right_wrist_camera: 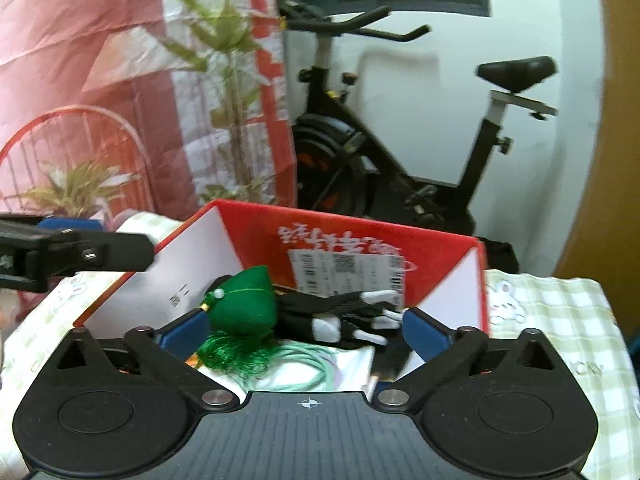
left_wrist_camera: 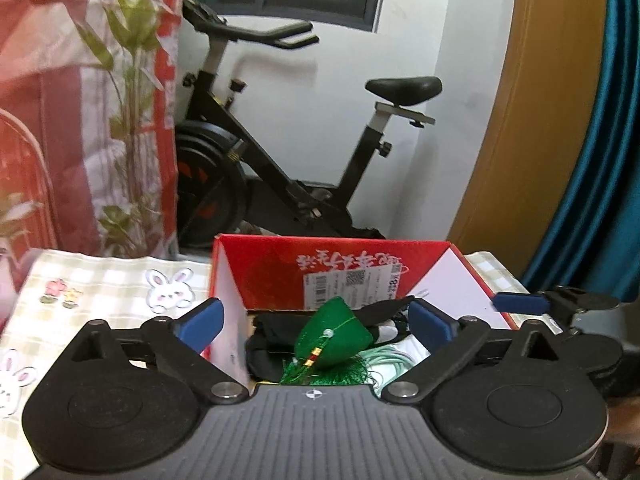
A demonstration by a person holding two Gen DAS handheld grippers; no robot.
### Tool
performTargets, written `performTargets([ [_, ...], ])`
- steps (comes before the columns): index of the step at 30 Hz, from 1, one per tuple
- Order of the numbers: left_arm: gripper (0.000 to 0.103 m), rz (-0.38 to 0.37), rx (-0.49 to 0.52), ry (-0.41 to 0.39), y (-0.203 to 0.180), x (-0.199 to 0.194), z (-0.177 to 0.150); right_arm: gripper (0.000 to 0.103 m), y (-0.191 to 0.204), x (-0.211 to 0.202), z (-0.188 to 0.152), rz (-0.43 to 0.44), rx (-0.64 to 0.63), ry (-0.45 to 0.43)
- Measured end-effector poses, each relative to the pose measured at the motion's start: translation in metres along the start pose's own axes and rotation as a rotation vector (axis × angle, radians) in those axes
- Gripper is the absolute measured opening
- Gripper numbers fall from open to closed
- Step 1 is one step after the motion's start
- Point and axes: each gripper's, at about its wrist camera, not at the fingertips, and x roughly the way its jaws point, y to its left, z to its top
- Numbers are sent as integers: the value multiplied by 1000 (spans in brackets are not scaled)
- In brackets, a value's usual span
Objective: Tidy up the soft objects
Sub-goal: 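Move both tools back down to the knit towel pile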
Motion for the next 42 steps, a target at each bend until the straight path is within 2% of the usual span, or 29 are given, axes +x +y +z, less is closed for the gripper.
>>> performTargets([
  [6,103,34,8,-28,-7,-24,-2,103,-7,-26,-1,-33,37,-26],
  [18,103,62,-18,-43,-7,-50,-16,103,-2,-64,-8,-38,56,-54],
  [23,103,60,-34,-16,-1,-52,-42,103,-5,-73,-31,-45,61,-60],
  [29,101,47,-61,79,10,-30,-88,102,-14,-73,-79,-50,65,-33],
  [32,90,22,-102,122,18,-18,-107,96,-20,-71,-105,-56,97,-12],
  [35,88,14,-123,168,23,-3,-122,87,-28,-63,-126,-54,123,26],
  [37,87,10,-133,171,26,4,-127,70,-31,-54,-134,-48,132,59],
  [39,76,-7,-145,181,28,10,-131,63,-32,-45,-140,-42,140,81],
  [41,69,-24,-146,199,26,15,-135,59,-31,-38,-144,-34,139,96],
  [42,69,-21,-140,205,25,17,-137,54,-30,-34,-145,-30,135,103],
])
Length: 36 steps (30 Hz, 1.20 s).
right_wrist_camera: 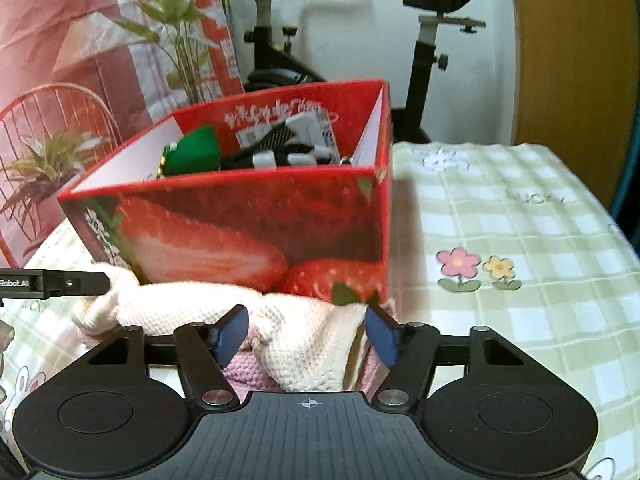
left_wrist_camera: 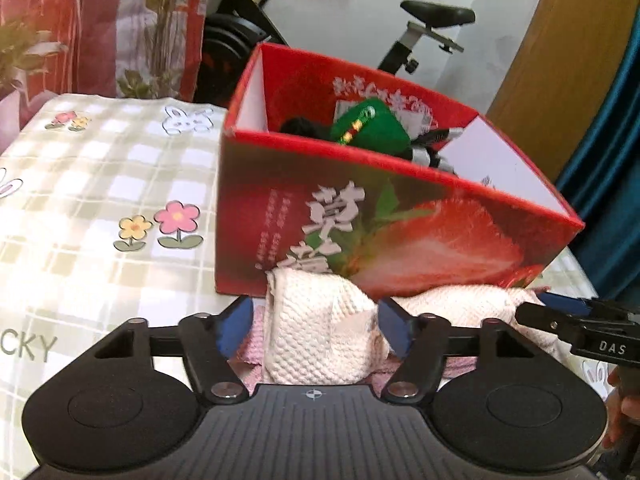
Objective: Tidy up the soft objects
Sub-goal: 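Move both tools back down to the knit towel pile, then close the right gripper on the cream knit towel's rolled edge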
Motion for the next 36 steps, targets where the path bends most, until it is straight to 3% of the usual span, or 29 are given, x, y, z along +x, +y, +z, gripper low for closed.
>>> performTargets([
  [5,69,-10,-27,0,3,8,-4,43,1,11,-4,18,22,20],
  [7,60,-22,-26,-2,1,9,-5,35,2,14,-4,28,38,24],
  [9,38,-38,-11,-10,-3,7,-7,32,6,14,-6,28,38,16],
  [12,25,-14,27,-34,-13,1,-10,28,5,11,-8,39,61,2],
  [18,12,-8,-7,-66,-14,-15,-18,24,0,-2,-13,67,107,-31],
  [24,11,12,-38,-111,-10,-36,-16,23,9,-16,-11,81,80,-61],
  [36,11,19,22,-236,-26,-79,2,23,22,-55,7,105,62,-160],
])
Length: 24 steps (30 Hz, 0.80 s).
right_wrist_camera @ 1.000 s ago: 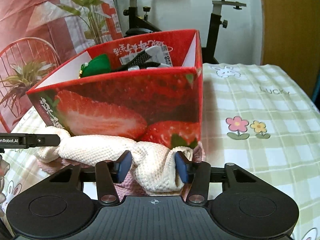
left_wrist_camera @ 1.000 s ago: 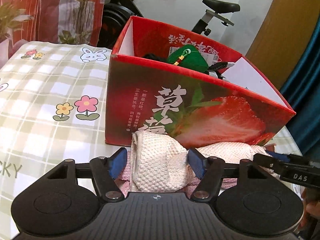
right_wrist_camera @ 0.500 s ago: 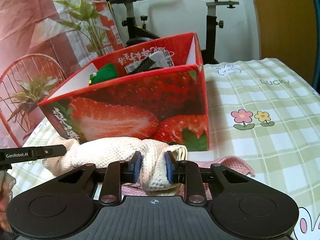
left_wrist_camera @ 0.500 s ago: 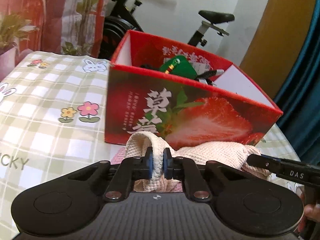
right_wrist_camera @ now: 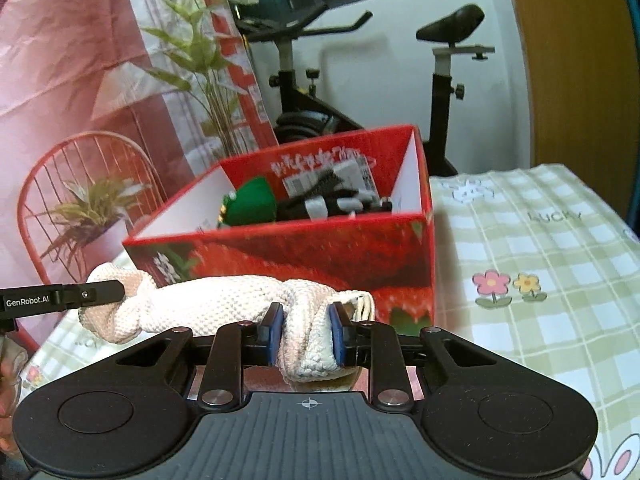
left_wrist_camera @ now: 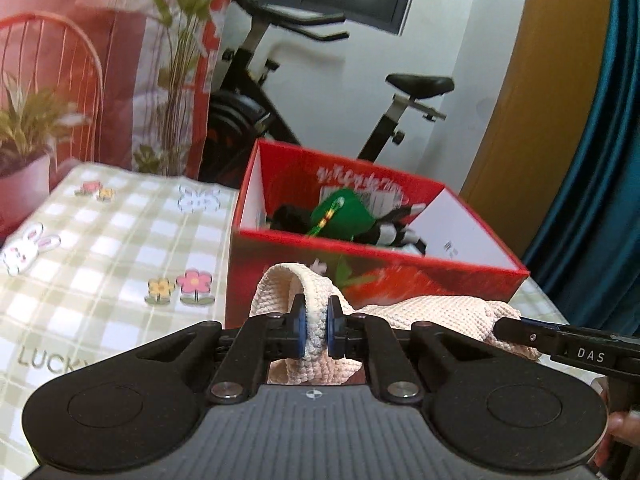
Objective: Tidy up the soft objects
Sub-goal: 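Close the right gripper on the cream knit towel's rolled edge, then lift the cream towel and carry it over the red box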
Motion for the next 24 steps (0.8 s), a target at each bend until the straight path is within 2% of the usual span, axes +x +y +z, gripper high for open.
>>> performTargets([
  [7,11,-14,13,-59,-6,-14,25,23,8,-19,24,14,-22,-63],
  [12,11,-22,42,-82,-11,-8,53,23,6,-20,51,18,-46,-87],
  [18,11,-46,43,-53,-11,15,79,23,-3,-3,83,8,-62,-81],
  [24,11,-47,59,-8,-11,44,91,23,-11,21,99,-23,-92,-45],
])
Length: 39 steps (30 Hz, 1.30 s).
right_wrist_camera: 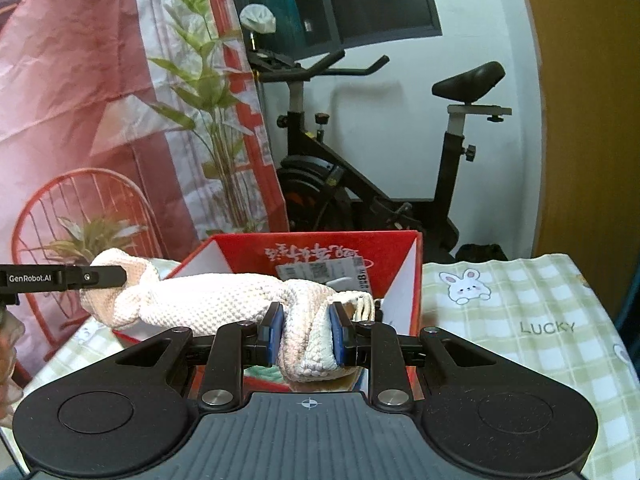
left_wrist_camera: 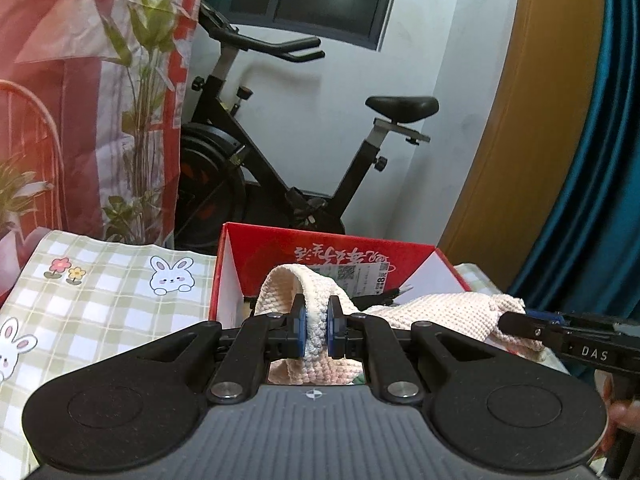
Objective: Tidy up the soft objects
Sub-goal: 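Lift the cream towel and carry it over the red box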
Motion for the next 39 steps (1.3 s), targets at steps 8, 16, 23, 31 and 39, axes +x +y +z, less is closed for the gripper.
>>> performTargets([
  [8,11,10,16,42,2,23,4,23,-9,31,7,-18,-26,53],
  [16,11,2,13,91,5,39,1,23,-15,50,2,-25,-20,105],
  [23,11,-6,18,145,7,53,-4,23,-14,65,-6,-26,-34,162],
  [31,11,-8,50,221,4,66,-14,23,5,83,-8,-31,-135,208],
  [39,11,-2,67,244,3,70,-12,23,12,90,-1,-39,-186,222],
])
